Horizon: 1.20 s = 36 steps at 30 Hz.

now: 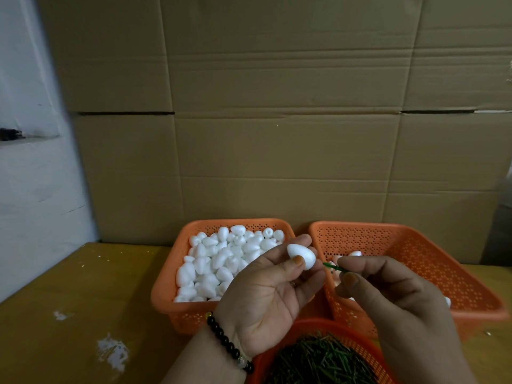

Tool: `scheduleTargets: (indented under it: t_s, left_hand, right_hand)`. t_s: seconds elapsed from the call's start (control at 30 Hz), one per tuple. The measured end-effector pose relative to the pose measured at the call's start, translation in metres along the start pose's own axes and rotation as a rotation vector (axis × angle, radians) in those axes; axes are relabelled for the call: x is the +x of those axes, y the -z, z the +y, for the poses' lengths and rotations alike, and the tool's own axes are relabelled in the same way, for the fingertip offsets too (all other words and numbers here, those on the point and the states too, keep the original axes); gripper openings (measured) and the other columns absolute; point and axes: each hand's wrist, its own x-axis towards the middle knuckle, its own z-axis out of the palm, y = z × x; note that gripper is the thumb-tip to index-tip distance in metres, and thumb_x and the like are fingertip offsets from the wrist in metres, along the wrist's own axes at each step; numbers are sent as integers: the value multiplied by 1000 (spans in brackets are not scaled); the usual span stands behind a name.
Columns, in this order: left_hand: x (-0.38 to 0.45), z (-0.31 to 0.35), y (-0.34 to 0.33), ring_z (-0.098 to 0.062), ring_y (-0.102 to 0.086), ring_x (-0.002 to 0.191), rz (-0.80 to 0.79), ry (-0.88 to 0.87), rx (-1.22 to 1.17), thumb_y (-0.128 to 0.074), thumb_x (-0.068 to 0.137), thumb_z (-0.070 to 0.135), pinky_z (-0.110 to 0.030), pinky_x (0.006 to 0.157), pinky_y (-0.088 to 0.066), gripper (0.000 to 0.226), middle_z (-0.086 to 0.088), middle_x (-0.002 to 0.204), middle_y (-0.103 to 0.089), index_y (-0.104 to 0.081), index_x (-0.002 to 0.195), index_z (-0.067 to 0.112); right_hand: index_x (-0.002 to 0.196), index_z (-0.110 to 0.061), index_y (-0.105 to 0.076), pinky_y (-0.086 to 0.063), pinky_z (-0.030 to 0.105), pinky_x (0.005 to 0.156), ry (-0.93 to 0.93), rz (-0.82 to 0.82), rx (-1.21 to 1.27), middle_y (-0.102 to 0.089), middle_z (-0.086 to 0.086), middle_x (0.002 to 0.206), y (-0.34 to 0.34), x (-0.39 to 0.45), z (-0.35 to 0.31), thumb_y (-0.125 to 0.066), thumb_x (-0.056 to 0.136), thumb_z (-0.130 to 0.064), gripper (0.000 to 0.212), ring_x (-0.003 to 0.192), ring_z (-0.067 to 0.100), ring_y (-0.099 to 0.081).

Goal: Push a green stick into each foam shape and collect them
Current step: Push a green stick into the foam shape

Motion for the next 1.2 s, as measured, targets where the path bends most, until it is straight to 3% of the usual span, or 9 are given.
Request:
scheduleTargets:
  t_s: [0.13, 0.27, 0.37, 0.47, 0.57, 0.67, 0.83, 1.2]
  left_hand:
    - [-3, 0, -3, -24, -69, 76, 2, 12, -16, -57, 78, -5, -37, 68, -60, 31, -21, 105, -69, -66, 108, -2]
    - [-3, -2, -3, -28, -71, 82, 8, 34, -43, -58, 80, -1, -35, 68, -60, 32, -24, 106, -68, -60, 111, -7]
    - [-5, -2, -4, -30, -71, 85, 1, 47, -46, -57, 80, 1, -36, 67, -60, 21, -25, 105, -69, -71, 92, -8]
    - [-6, -3, -4, -30, -72, 88, 1, 47, -20, -56, 81, 3, -35, 68, -60, 20, -24, 102, -70, -75, 81, -5]
    - [-6, -3, -3, -28, -72, 89, -13, 48, 21, -54, 83, 4, -34, 70, -59, 23, -23, 98, -71, -76, 80, -2]
    - [-6, -3, -3, -24, -72, 89, -34, 36, 56, -54, 83, 5, -31, 71, -59, 24, -20, 94, -72, -77, 79, 0]
    - [-6, -5, -3, -27, -72, 89, -26, 27, 73, -57, 81, 0, -32, 69, -58, 18, -23, 96, -71, -75, 80, -1]
    - [-9, -9, -4, -26, -72, 86, -36, 25, 83, -57, 81, -4, -33, 70, -59, 18, -23, 99, -70, -75, 83, -2]
  right_hand:
    - [81, -35, -76, -52, 12, 57, 71, 21, -50, -74, 2, 74, -1, 0, 3, -66, 68, -14, 27, 64, 10, -69]
    - [85, -40, -72, -52, 11, 61, 180, 90, -270, -73, -12, 74, 2, 0, 11, -70, 67, -25, 24, 68, 3, -69]
    - [76, -36, -71, -49, 6, 65, 274, 116, -398, -70, -23, 78, 3, -1, 13, -72, 70, -24, 13, 71, -5, -68]
    - [79, -42, -63, -42, -2, 68, 396, 133, -582, -65, -33, 91, 3, 0, 13, -78, 75, -24, 24, 77, -17, -62]
    - [83, -36, -63, -37, -6, 72, 442, 120, -629, -64, -28, 77, 3, -1, 15, -76, 74, -22, 21, 82, -21, -58]
    - [83, -25, -69, -36, -7, 72, 472, 112, -683, -60, -25, 83, 5, 0, 18, -71, 71, -19, 14, 84, -18, -57]
    - [80, -19, -71, -30, -10, 73, 509, 88, -735, -52, -31, 84, 4, 0, 19, -70, 67, -17, 13, 85, -32, -46]
    - [76, -23, -70, -32, -8, 70, 480, 124, -715, -54, -25, 73, 6, 2, 23, -70, 69, -17, 9, 80, -22, -53]
